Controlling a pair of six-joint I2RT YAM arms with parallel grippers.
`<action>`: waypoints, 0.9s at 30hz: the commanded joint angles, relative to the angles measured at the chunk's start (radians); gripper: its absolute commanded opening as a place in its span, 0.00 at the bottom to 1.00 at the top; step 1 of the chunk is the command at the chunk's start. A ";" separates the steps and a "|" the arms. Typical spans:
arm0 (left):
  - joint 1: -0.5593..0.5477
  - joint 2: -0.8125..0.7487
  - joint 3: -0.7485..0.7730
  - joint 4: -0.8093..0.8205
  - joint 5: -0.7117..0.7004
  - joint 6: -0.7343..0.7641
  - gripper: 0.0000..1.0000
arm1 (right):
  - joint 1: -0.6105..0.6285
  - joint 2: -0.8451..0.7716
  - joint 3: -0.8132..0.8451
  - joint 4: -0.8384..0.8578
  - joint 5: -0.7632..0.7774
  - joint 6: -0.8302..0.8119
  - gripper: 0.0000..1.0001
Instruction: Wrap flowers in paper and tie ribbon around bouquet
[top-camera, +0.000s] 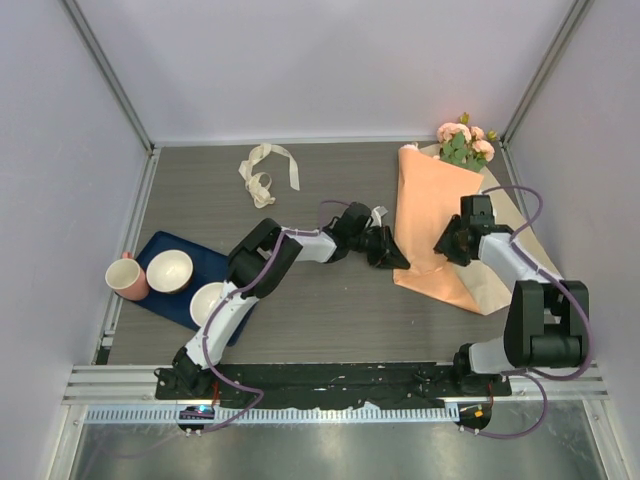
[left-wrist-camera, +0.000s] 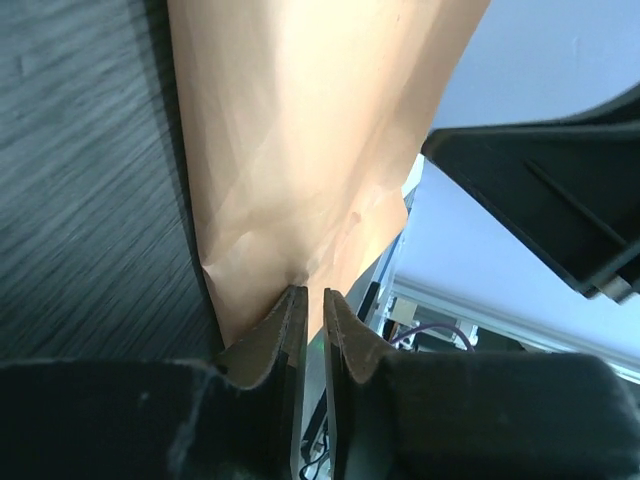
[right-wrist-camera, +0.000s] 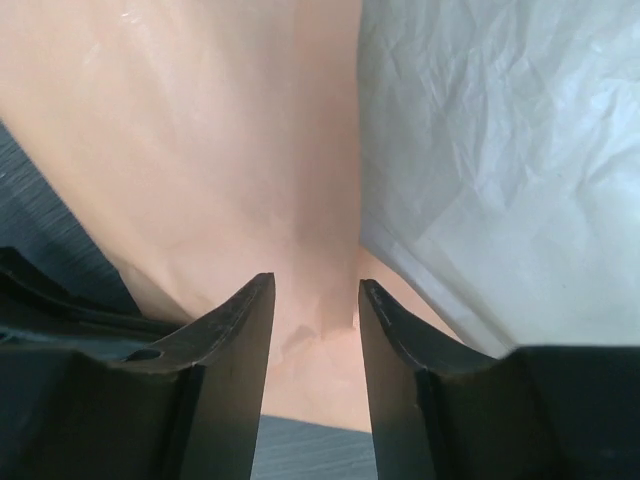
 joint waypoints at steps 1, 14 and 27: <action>-0.001 0.030 0.004 -0.129 -0.017 0.063 0.16 | 0.007 -0.124 0.047 -0.079 0.001 -0.034 0.49; -0.001 0.034 0.053 -0.164 -0.007 0.106 0.17 | 0.030 0.063 -0.021 0.137 -0.165 0.061 0.25; 0.081 0.104 0.156 0.089 -0.072 -0.060 0.18 | 0.030 0.025 -0.152 0.132 -0.076 0.093 0.20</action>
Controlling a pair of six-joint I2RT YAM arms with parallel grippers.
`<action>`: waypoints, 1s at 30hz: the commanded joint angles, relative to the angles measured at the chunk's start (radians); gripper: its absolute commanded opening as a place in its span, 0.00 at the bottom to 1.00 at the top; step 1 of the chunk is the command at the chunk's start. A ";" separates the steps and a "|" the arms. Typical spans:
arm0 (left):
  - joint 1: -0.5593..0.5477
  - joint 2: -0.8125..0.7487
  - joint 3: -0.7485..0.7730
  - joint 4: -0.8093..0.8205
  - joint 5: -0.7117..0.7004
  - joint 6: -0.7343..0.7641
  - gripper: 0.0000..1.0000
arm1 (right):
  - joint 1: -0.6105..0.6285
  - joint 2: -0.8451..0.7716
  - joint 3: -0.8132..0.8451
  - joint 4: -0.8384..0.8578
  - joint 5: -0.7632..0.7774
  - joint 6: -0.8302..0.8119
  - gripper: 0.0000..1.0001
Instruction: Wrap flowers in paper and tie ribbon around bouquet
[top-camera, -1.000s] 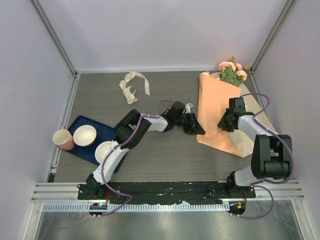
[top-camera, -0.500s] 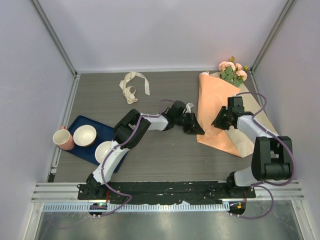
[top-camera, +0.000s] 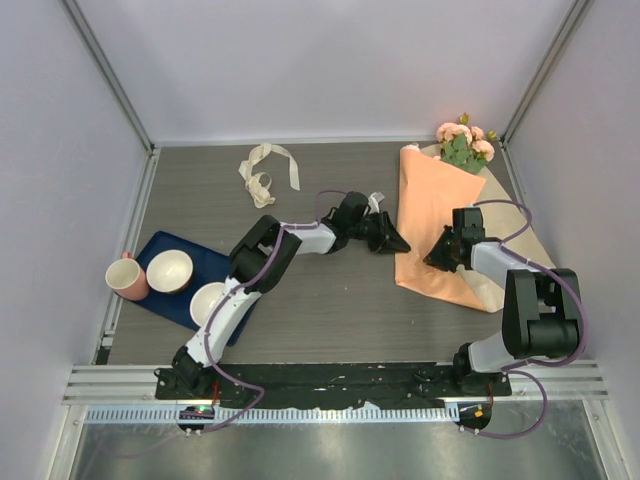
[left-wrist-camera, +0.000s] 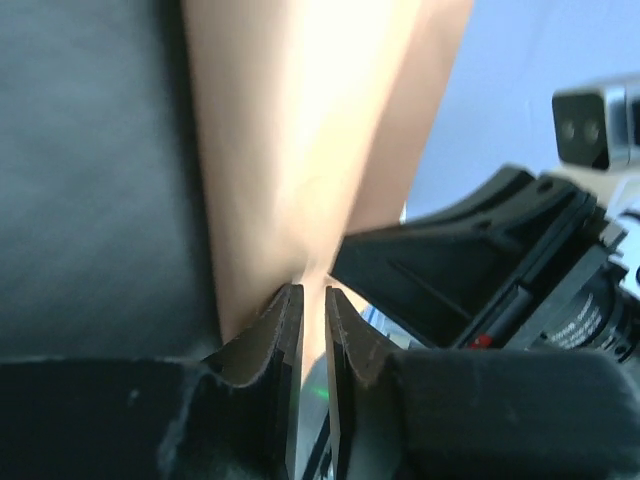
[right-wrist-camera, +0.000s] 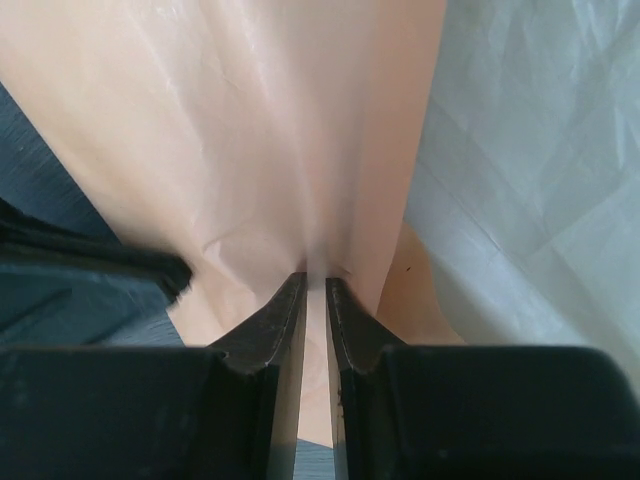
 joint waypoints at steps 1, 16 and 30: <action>0.052 0.070 0.048 0.115 -0.073 -0.073 0.18 | 0.002 0.001 -0.023 -0.052 0.042 0.000 0.20; 0.111 0.286 0.376 0.023 -0.334 -0.138 0.12 | 0.002 -0.002 0.000 -0.081 0.029 -0.022 0.20; 0.126 0.528 0.758 -0.062 -0.564 -0.154 0.10 | 0.002 -0.004 -0.002 -0.096 0.024 -0.040 0.20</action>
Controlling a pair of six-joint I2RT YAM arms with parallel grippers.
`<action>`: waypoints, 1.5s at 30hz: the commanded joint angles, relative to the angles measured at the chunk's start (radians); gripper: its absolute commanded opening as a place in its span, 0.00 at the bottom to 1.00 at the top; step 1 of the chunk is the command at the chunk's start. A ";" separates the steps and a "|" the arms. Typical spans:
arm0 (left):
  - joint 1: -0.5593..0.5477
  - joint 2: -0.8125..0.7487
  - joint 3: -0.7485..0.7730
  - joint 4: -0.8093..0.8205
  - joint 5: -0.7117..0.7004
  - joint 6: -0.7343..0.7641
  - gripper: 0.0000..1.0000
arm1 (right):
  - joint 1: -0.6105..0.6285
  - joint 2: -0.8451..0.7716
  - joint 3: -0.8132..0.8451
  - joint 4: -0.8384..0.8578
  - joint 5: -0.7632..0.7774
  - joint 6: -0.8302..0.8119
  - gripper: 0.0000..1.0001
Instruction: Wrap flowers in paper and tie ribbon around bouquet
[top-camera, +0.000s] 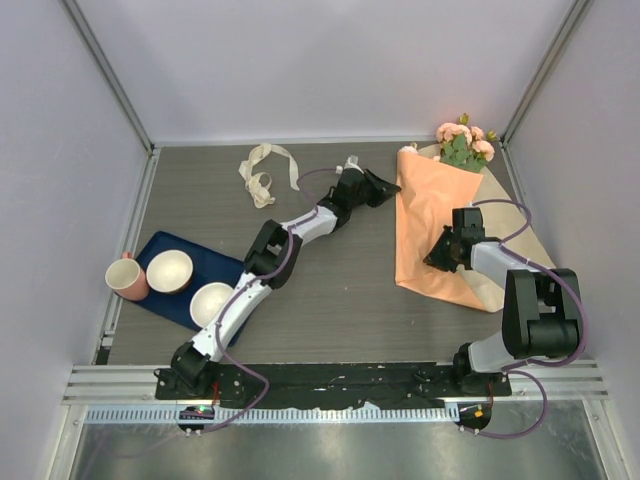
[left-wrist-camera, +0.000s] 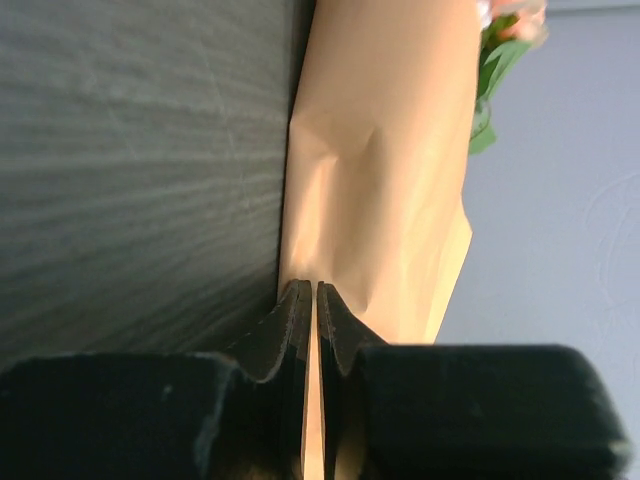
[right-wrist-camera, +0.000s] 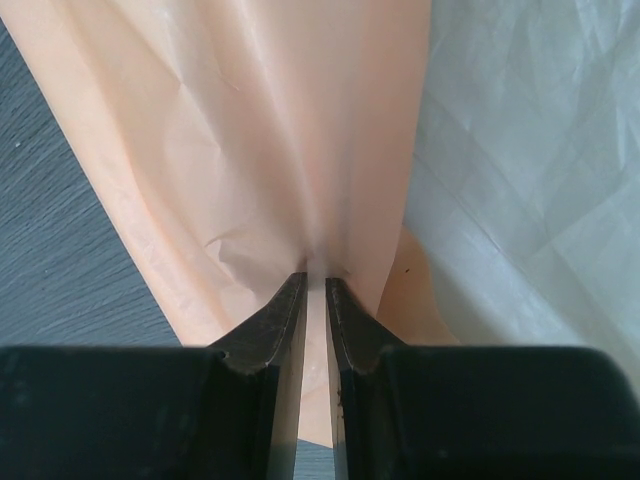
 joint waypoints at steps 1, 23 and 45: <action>0.009 0.119 0.104 -0.040 -0.139 -0.005 0.09 | 0.002 -0.002 -0.005 -0.093 0.022 -0.032 0.20; -0.101 -0.575 -0.584 -0.040 0.296 0.280 0.26 | 0.002 -0.087 0.042 -0.162 0.058 -0.040 0.36; -0.198 -0.331 -0.558 -0.161 0.307 0.211 0.05 | -0.044 -0.137 0.163 -0.205 0.228 -0.040 0.57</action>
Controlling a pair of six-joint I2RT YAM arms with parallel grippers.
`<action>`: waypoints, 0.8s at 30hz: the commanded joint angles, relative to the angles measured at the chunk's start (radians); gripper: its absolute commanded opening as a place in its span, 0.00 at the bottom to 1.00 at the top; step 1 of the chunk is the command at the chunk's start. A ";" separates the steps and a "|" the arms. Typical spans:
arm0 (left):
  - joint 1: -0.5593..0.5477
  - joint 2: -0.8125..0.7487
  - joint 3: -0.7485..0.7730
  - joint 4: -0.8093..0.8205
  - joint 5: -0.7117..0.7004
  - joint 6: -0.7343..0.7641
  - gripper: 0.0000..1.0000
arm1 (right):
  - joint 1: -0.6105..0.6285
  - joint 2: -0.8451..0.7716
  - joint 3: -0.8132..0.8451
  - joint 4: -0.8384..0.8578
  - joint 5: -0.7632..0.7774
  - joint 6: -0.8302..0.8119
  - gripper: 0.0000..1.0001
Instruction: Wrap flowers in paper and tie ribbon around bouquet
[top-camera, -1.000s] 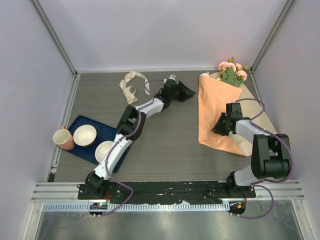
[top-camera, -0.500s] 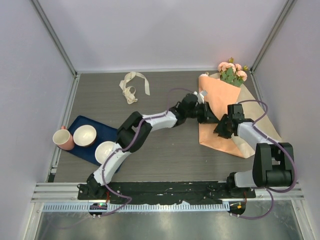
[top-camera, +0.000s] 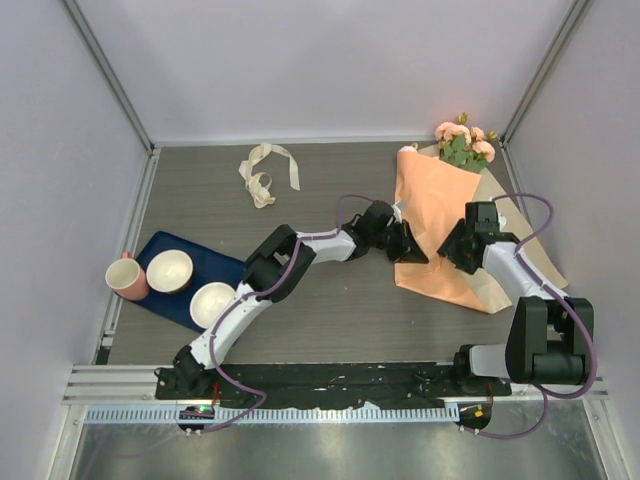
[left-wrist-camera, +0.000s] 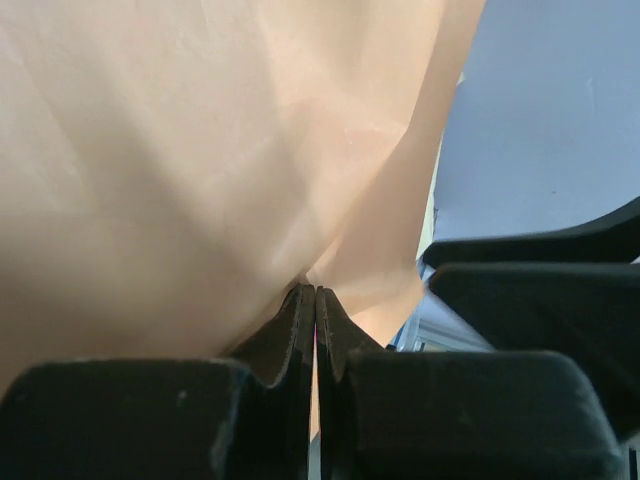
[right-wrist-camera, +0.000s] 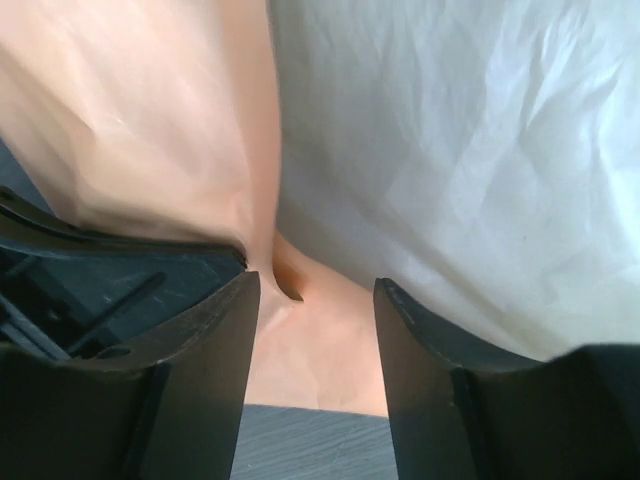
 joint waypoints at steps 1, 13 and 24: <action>0.012 -0.009 -0.072 -0.071 -0.031 0.018 0.05 | -0.004 0.037 0.142 0.045 0.076 -0.019 0.64; 0.013 -0.070 -0.222 -0.069 -0.064 -0.019 0.02 | -0.033 0.479 0.514 0.189 -0.145 -0.202 0.78; 0.015 -0.144 -0.397 0.038 -0.119 -0.070 0.01 | 0.042 0.643 0.539 0.270 -0.268 -0.248 0.78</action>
